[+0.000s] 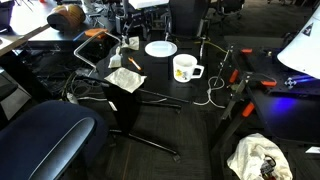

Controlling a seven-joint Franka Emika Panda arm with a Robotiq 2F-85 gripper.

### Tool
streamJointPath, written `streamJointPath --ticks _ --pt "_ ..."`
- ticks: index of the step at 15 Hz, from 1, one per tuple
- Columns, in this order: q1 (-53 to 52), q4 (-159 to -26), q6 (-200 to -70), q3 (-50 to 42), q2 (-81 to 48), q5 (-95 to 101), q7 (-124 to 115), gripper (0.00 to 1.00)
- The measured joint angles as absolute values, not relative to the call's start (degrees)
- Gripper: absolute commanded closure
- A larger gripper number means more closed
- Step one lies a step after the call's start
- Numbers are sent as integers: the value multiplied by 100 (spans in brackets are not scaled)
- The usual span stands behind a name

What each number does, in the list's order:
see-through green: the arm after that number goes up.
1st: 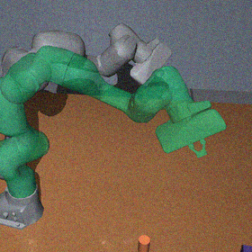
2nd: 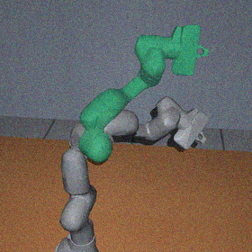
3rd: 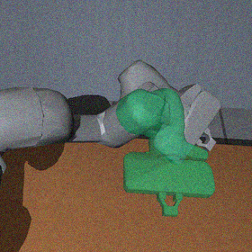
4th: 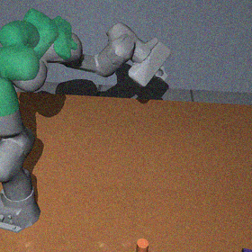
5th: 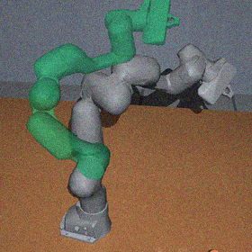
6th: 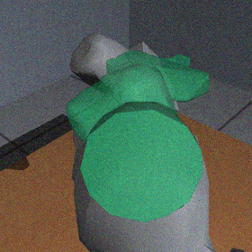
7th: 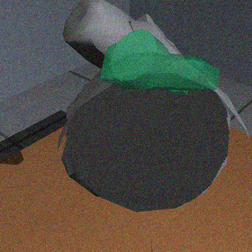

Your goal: Put the marker in the mug

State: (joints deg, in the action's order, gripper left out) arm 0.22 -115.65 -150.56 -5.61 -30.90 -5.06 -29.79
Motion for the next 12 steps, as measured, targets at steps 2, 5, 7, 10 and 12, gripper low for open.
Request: streamJointPath --ticks 2,5,7,10,12 --pt "20 -11465 -15195 -608 -3354 -678 -2980 0" --pt "20 -11292 -15384 -662 -3702 -904 -2981 0" --pt "19 -11164 -15417 -696 -3890 -1038 -2981 0" --pt "20 -10980 -15419 -729 -4105 -1168 -2981 0" --pt "19 -10858 -15419 -737 -4224 -1204 -2982 0"
